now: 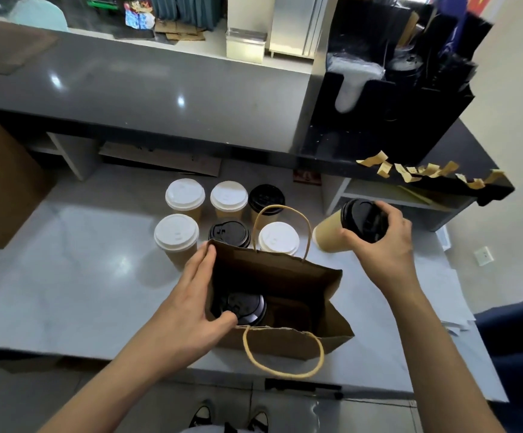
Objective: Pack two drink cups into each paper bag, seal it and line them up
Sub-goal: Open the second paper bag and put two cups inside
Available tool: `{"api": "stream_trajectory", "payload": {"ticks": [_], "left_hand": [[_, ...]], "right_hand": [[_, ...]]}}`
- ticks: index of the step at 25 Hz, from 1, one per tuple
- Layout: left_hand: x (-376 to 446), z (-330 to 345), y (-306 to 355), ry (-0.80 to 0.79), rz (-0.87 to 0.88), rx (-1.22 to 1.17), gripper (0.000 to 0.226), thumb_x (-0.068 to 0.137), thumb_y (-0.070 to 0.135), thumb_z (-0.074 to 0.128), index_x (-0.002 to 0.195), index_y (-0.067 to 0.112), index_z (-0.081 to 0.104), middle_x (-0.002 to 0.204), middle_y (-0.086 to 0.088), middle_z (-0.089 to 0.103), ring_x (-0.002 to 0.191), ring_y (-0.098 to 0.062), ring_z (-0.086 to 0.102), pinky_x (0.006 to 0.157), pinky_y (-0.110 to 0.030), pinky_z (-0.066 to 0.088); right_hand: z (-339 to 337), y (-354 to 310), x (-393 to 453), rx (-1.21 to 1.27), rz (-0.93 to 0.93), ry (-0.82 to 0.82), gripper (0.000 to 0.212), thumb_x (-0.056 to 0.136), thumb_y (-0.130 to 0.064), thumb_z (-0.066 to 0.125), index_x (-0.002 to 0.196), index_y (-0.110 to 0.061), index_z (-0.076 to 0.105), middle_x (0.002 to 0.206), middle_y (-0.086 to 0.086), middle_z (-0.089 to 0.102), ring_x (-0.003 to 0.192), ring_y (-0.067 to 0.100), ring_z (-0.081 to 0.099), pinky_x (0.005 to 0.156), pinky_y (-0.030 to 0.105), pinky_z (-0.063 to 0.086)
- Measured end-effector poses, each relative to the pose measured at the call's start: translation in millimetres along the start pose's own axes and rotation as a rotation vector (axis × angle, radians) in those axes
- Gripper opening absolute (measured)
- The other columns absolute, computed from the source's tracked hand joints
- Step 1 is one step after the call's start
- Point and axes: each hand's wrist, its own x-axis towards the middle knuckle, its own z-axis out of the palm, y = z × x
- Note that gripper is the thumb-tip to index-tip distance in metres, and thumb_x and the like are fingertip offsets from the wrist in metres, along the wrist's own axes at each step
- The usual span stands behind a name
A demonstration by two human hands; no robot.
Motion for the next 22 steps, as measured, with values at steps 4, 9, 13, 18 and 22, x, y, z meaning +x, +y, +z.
{"api": "stream_trajectory", "payload": {"ticks": [4,9,13,18,22], "left_hand": [[3,1,0,0.001,0.015,0.024,0.104,0.078,0.049,0.055,0.16,0.033,-0.006,0.162,0.028,-0.016,0.129,0.031,-0.018,0.098,0.007,-0.002],[3,2,-1,0.02,0.006,0.007,0.108,0.069,0.058,0.048,0.161,0.031,-0.004,0.164,0.025,-0.012,0.139,0.018,-0.005,0.107,-0.006,0.005],[4,2,-2,0.027,0.01,-0.004,0.113,0.063,0.065,0.043,0.16,0.033,-0.004,0.164,0.026,-0.011,0.132,0.028,-0.011,0.105,-0.005,0.005],[2,1,-3,0.024,0.018,-0.004,0.112,0.064,0.064,0.043,0.16,0.033,-0.005,0.163,0.028,-0.012,0.136,0.022,-0.007,0.107,-0.008,0.007],[1,1,-5,0.026,0.022,-0.015,0.113,0.065,0.066,0.044,0.16,0.032,-0.005,0.163,0.026,-0.012,0.142,0.015,-0.004,0.11,-0.011,0.008]], "right_hand": [[-35,-17,-35,0.126,0.013,0.055,0.074,0.075,-0.046,0.085,0.137,-0.038,0.047,0.134,-0.005,0.047,0.11,0.005,0.052,0.085,0.017,0.042],[-70,-48,-72,0.224,-0.021,0.101,0.07,0.067,-0.069,0.073,0.129,-0.047,0.051,0.133,-0.01,0.055,0.117,-0.001,0.054,0.083,0.019,0.045],[-81,-64,-92,0.301,-0.045,-0.021,0.065,0.067,-0.067,0.071,0.127,-0.047,0.058,0.126,-0.015,0.063,0.118,0.006,0.06,0.089,0.029,0.049],[-58,-75,-111,0.181,-0.098,-0.345,0.075,0.063,-0.058,0.076,0.132,-0.048,0.052,0.129,-0.016,0.056,0.121,0.006,0.057,0.099,0.038,0.052],[-29,-84,-117,0.169,-0.095,-0.481,0.074,0.064,-0.059,0.075,0.132,-0.055,0.046,0.131,-0.022,0.051,0.122,-0.002,0.054,0.102,0.032,0.05]]}}
